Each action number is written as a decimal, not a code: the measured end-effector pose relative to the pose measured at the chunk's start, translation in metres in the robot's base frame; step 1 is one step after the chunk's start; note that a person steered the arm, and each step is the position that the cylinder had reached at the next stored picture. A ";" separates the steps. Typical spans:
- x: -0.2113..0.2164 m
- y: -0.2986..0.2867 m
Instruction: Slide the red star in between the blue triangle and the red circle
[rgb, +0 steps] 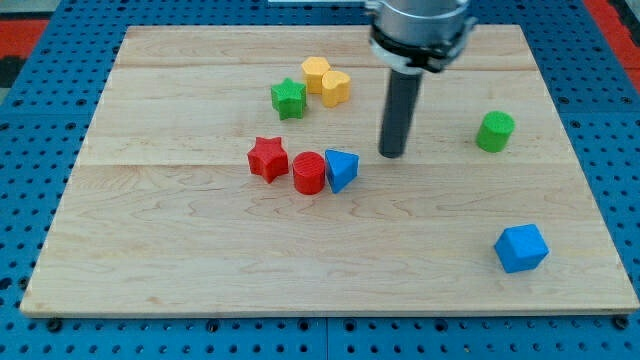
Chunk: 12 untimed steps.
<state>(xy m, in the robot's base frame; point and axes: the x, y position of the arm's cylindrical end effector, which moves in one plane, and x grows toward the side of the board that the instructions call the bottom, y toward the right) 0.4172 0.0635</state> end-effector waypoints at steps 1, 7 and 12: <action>-0.010 -0.037; -0.014 -0.213; 0.019 -0.135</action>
<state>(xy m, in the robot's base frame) 0.4362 -0.0713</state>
